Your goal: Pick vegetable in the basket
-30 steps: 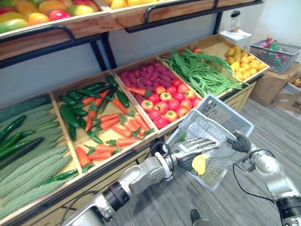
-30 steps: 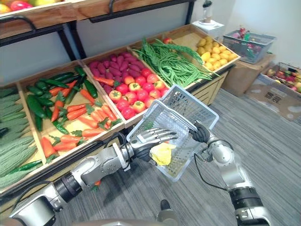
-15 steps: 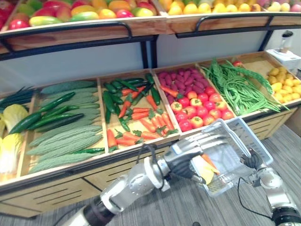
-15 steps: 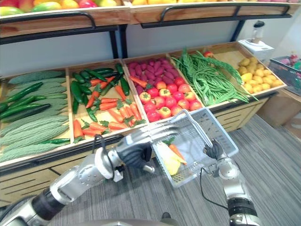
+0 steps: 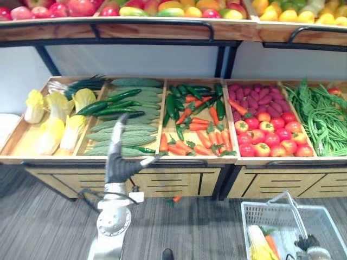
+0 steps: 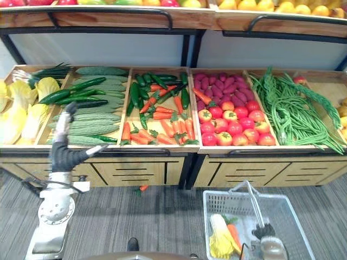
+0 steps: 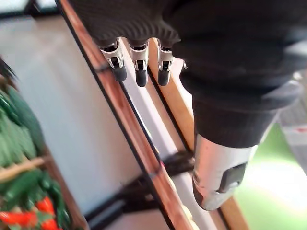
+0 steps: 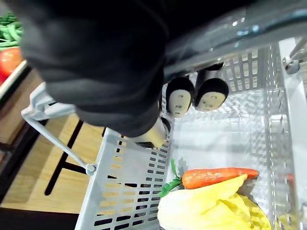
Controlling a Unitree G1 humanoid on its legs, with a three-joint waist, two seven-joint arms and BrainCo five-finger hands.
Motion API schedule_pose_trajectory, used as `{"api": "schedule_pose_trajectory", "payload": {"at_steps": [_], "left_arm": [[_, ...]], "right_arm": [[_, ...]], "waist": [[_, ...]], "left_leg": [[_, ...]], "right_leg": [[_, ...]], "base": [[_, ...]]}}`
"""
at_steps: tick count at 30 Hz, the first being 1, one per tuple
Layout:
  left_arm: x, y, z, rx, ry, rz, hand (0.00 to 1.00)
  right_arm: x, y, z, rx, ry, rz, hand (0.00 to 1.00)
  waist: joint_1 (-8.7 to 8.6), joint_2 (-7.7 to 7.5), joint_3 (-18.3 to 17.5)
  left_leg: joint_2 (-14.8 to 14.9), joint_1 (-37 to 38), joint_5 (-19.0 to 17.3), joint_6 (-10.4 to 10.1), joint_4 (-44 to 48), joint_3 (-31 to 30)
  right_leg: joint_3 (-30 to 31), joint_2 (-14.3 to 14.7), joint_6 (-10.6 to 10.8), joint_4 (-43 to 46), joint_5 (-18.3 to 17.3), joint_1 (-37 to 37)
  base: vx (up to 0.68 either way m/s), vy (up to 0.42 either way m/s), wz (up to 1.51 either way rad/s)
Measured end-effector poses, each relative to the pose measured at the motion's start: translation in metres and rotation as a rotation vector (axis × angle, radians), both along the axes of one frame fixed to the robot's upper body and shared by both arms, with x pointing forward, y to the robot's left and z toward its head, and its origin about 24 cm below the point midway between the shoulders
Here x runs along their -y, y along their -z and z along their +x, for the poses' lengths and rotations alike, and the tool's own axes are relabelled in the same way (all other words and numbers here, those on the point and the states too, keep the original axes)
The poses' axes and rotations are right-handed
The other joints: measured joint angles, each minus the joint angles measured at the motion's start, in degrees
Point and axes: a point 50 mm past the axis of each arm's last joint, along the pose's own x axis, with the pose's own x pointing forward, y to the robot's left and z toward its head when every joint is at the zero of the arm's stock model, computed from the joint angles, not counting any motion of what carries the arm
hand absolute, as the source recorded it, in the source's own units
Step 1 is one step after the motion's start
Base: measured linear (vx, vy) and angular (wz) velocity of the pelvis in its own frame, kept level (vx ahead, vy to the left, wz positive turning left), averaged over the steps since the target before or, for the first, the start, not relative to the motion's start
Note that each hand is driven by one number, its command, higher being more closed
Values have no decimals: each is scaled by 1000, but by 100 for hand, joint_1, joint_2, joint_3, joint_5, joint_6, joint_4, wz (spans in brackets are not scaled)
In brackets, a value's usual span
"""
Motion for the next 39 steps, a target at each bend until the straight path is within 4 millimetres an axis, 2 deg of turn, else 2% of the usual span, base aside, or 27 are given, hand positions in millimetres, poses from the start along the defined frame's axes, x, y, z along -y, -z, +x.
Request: {"api": "schedule_pose_trajectory", "payload": {"at_steps": [2, 5, 8, 10, 11, 12, 14, 15, 16, 17, 18, 19, 21, 23, 27, 29, 35, 39], "left_arm": [[-15, 13, -4, -53, -104, -36, 0], [-52, 51, -14, -213, -326, -128, 0], [-74, 82, -29, -343, -498, -186, 0], [-82, 99, -39, -416, -558, -206, 0], [-89, 117, -50, -495, -609, -227, 0], [-93, 127, -57, -541, -641, -242, 0], [-108, 163, -91, -688, -798, -382, 0], [-109, 171, -100, -717, -833, -426, 0], [-109, 189, -120, -782, -902, -527, 0], [-109, 198, -130, -817, -936, -580, 0], [-105, 216, -153, -894, -1010, -681, 0], [-98, 232, -172, -947, -1065, -809, 0], [-82, 250, -195, -1017, -1110, -984, 0], [-64, 262, -208, -1112, -1091, -1056, 0], [-48, 269, -206, -1250, -954, -993, 0], [-39, 272, -197, -1340, -830, -899, 0], [-26, 275, -175, -1455, -600, -695, 0], [-20, 278, -177, -1531, -514, -620, 0]], "right_arm": [[-1, 5, -11, -11, 76, 15, 100], [-11, 13, -27, -20, 154, 35, 100], [-22, 18, -33, -21, 183, 69, 100], [-27, 21, -38, -25, 205, 83, 100], [-31, 23, -41, -27, 220, 95, 100], [-33, 24, -42, -27, 225, 102, 100], [-42, 28, -43, -25, 239, 123, 100], [-44, 29, -43, -25, 240, 128, 100], [-47, 30, -43, -26, 246, 133, 100], [-48, 30, -43, -26, 251, 135, 100], [-49, 31, -44, -27, 255, 138, 100], [-49, 31, -44, -27, 263, 141, 100], [-50, 31, -43, -36, 257, 141, 100], [-52, 32, -42, -44, 252, 146, 100], [-59, 34, -38, -49, 220, 160, 100], [-63, 35, -35, -56, 189, 163, 100], [-70, 38, -36, -70, 145, 173, 100], [-72, 38, -34, -75, 119, 176, 100]], "waist": [[-3, -5, 0], [-8, -16, -51], [-8, -18, -78], [-13, -31, -87], [-13, -42, -121], [-13, -41, -136], [-33, -47, -152], [-37, -53, -153], [-41, -56, -158], [-44, -56, -158], [-54, -65, -158], [-80, -75, -154], [-87, -90, -150], [-88, -95, -142], [-104, -91, -128], [-174, -93, -90], [-196, -67, -73], [-179, -89, 12]], "left_leg": [[-32, -19, 25, -2, 0, -167], [-62, -11, 12, 17, 0, -395], [-85, -26, 11, 16, 0, -526], [-111, -23, 11, 17, -1, -606], [-121, -22, 10, 17, -1, -620], [-121, -18, 9, 17, -1, -619], [-116, -10, -6, 21, -1, -615], [-115, -10, -10, 21, -1, -614], [-116, -5, -22, 19, -1, -608], [-116, 1, -28, 18, -1, -602], [-114, 16, -46, 18, -1, -583], [-111, 47, -65, 19, -1, -548], [-103, 120, -107, 9, -2, -487], [-95, 182, -147, -7, -2, -427], [-69, 307, -211, -29, -2, -230], [-66, 392, -236, -63, -3, -136], [-74, 615, -332, -93, -3, 5], [-61, 722, -375, -79, -4, 101]], "right_leg": [[-172, -5, -49, -1, -52, 74], [-366, -8, -59, 17, -139, 162], [-476, -9, -48, 14, -172, 207], [-535, -18, -45, 13, -209, 258], [-550, -24, -41, 12, -225, 268], [-549, -25, -42, 12, -234, 270], [-551, -20, -58, 12, -247, 279], [-551, -20, -58, 12, -253, 279], [-550, -22, -61, 12, -261, 283], [-547, -24, -59, 10, -264, 287], [-532, -29, -61, 8, -272, 292], [-510, -35, -66, 7, -280, 305], [-474, -47, -60, 6, -309, 355], [-378, -73, -60, 11, -321, 357], [-181, -55, -68, 15, -333, 362], [-70, -48, -73, 22, -333, 376], [79, -64, -76, 125, -426, 459], [153, -53, -73, 122, -447, 532]], "base": [[-6, 7, 48], [-13, -1, 32], [11, -11, 16], [27, -8, 22], [35, -8, 10], [54, -16, 3], [63, -28, -1], [64, -33, -1], [42, -21, -1], [56, -24, -3], [56, -23, -7], [69, -26, -8], [51, -20, -10], [41, -8, -20], [39, -12, -28], [42, -14, -23], [50, -13, -15], [48, -14, -9]]}}
